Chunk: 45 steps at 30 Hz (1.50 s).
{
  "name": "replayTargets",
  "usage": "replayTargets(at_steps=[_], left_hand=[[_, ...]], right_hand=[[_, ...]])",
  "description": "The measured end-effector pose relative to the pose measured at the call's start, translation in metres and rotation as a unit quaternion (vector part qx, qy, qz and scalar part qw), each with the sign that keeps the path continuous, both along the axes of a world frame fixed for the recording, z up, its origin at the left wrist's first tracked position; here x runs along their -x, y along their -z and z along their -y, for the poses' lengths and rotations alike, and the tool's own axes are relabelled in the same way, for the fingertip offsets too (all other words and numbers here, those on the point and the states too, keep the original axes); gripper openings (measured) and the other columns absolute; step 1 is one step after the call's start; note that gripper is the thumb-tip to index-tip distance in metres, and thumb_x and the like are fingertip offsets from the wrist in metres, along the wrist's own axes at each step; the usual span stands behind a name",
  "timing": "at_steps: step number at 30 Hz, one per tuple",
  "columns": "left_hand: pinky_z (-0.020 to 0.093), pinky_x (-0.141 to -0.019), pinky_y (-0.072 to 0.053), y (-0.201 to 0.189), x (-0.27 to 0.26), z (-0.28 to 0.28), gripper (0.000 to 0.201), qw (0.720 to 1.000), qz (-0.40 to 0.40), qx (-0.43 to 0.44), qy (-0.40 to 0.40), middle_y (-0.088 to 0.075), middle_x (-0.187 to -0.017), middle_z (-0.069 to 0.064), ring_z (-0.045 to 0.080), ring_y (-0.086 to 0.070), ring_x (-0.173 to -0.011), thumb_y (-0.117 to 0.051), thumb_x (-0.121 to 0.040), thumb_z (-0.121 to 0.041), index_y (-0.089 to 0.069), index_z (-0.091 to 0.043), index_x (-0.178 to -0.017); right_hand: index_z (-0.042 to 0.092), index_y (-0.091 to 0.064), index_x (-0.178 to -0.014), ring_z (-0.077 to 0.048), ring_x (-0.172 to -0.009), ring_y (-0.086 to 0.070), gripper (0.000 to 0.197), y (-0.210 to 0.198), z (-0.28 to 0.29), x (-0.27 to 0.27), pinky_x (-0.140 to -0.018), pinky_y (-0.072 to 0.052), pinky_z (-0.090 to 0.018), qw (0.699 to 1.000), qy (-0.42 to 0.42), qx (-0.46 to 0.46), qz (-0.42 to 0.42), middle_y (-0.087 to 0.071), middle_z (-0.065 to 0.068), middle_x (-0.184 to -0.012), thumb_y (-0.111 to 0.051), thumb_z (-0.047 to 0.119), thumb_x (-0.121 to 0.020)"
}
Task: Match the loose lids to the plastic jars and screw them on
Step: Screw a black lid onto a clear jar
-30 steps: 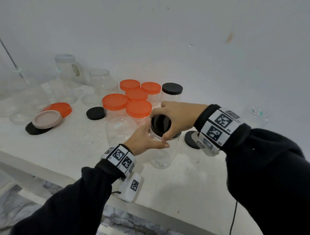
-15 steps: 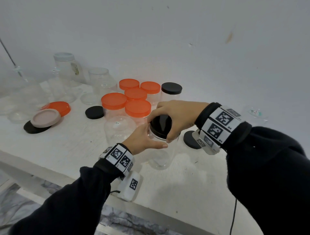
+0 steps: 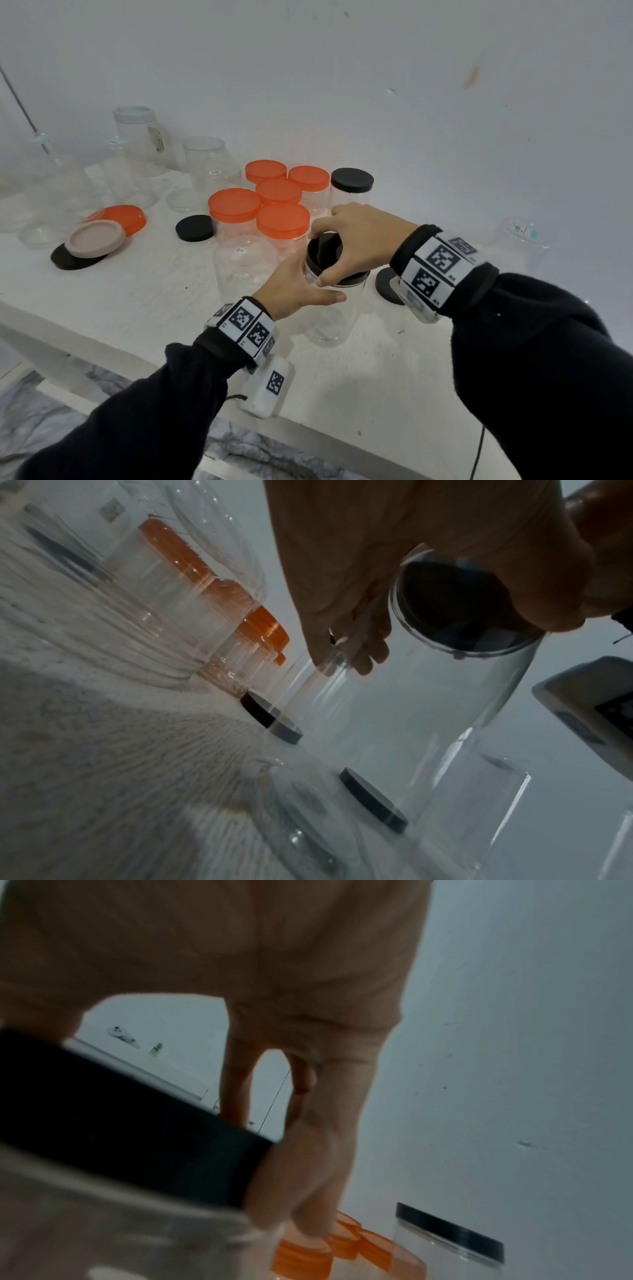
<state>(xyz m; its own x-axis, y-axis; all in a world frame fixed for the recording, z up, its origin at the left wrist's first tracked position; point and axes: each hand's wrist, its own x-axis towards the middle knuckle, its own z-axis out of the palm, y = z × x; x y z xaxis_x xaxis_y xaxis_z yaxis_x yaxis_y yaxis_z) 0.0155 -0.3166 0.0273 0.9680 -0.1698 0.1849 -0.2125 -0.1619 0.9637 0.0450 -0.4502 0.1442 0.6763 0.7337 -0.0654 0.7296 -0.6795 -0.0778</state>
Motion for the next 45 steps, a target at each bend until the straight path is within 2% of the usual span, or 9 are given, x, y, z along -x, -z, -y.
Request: replayTargets(at_steps=[4,9,12,19,23,28,37,41,45], left_hand=[[0.006,-0.078,-0.043,0.0,0.001,0.001,0.062,1.0,0.002,-0.01,-0.006,-0.062,-0.103,-0.01,-0.011,-0.059,-0.093,-0.081,-0.065,0.0,-0.047,-0.022,-0.113],[0.009,-0.082,-0.045,-0.001,0.004,0.003,0.06,1.0,0.003,-0.018,-0.019,-0.063,-0.102,-0.011,-0.006,-0.06,-0.095,-0.081,-0.058,-0.017,-0.049,-0.031,-0.106],[0.009,-0.081,-0.044,-0.001,0.003,0.0,0.06,1.0,-0.006,-0.003,-0.008,-0.063,-0.105,-0.009,-0.006,-0.06,-0.097,-0.082,-0.065,-0.004,-0.049,-0.027,-0.111],[0.006,-0.082,-0.041,-0.006,-0.003,-0.009,0.061,0.999,-0.008,-0.026,0.036,-0.062,-0.108,-0.01,-0.009,-0.057,-0.101,-0.078,-0.067,0.004,-0.05,-0.029,-0.111],[0.005,-0.082,-0.041,-0.006,-0.004,-0.008,0.063,0.999,-0.006,-0.015,0.042,-0.059,-0.109,-0.012,-0.013,-0.056,-0.099,-0.079,-0.066,0.004,-0.048,-0.029,-0.109],[0.01,-0.086,-0.042,-0.004,-0.001,-0.004,0.072,1.0,-0.009,0.013,0.027,-0.061,-0.113,-0.008,-0.003,-0.056,-0.108,-0.081,-0.052,-0.029,-0.049,-0.026,-0.116],[0.009,-0.08,-0.044,0.002,0.002,-0.001,0.066,1.0,-0.006,0.02,0.011,-0.061,-0.11,-0.005,-0.007,-0.059,-0.099,-0.077,-0.067,0.006,-0.045,-0.011,-0.123],[0.01,-0.081,-0.045,0.003,0.004,0.001,0.063,1.0,0.005,0.001,-0.004,-0.064,-0.106,-0.007,-0.004,-0.06,-0.099,-0.083,-0.061,-0.01,-0.05,-0.026,-0.113],[0.012,-0.083,-0.045,0.003,0.003,-0.001,0.067,1.0,-0.004,0.012,0.006,-0.063,-0.11,-0.007,0.0,-0.059,-0.103,-0.079,-0.059,-0.018,-0.048,-0.022,-0.118]], right_hand=[[0.021,-0.058,-0.105,-0.015,-0.08,-0.052,0.052,0.003,-0.003,0.002,-0.067,-0.049,-0.028,0.999,0.033,-0.012,0.002,-0.047,0.01,-0.078,-0.071,0.055,-0.068],[0.015,-0.061,-0.098,-0.018,-0.074,-0.056,0.051,0.009,-0.006,0.004,-0.06,-0.045,-0.026,0.998,0.053,-0.025,0.037,-0.053,0.003,-0.073,-0.068,0.056,-0.07],[0.014,-0.061,-0.103,-0.017,-0.074,-0.054,0.055,0.009,-0.005,0.005,-0.061,-0.043,-0.026,0.997,0.05,-0.015,0.053,-0.049,0.004,-0.072,-0.065,0.059,-0.072],[0.035,-0.039,-0.138,-0.015,-0.115,-0.043,0.072,-0.007,0.008,-0.004,-0.098,-0.042,-0.033,0.995,-0.054,0.055,-0.067,-0.041,0.003,-0.127,-0.07,0.05,-0.076],[0.033,-0.051,-0.128,-0.014,-0.099,-0.048,0.061,-0.003,0.003,-0.002,-0.088,-0.047,-0.033,0.998,-0.056,0.026,-0.029,-0.047,0.004,-0.107,-0.072,0.048,-0.073],[0.033,-0.056,-0.125,-0.011,-0.09,-0.046,0.057,0.001,0.003,-0.002,-0.081,-0.047,-0.03,0.999,-0.048,-0.005,-0.006,-0.041,0.01,-0.09,-0.073,0.048,-0.072],[0.025,-0.061,-0.116,-0.015,-0.08,-0.049,0.053,0.011,-0.002,0.009,-0.069,-0.045,-0.027,0.998,0.024,-0.03,0.046,-0.042,0.006,-0.077,-0.067,0.056,-0.073],[0.018,-0.064,-0.109,-0.014,-0.071,-0.047,0.051,0.012,-0.005,0.014,-0.065,-0.046,-0.027,0.996,0.049,-0.037,0.069,-0.041,0.008,-0.07,-0.065,0.055,-0.074],[0.018,-0.06,-0.114,-0.016,-0.076,-0.05,0.057,0.009,-0.005,0.014,-0.069,-0.047,-0.029,0.997,0.045,0.006,0.068,-0.049,0.002,-0.082,-0.061,0.06,-0.076]])
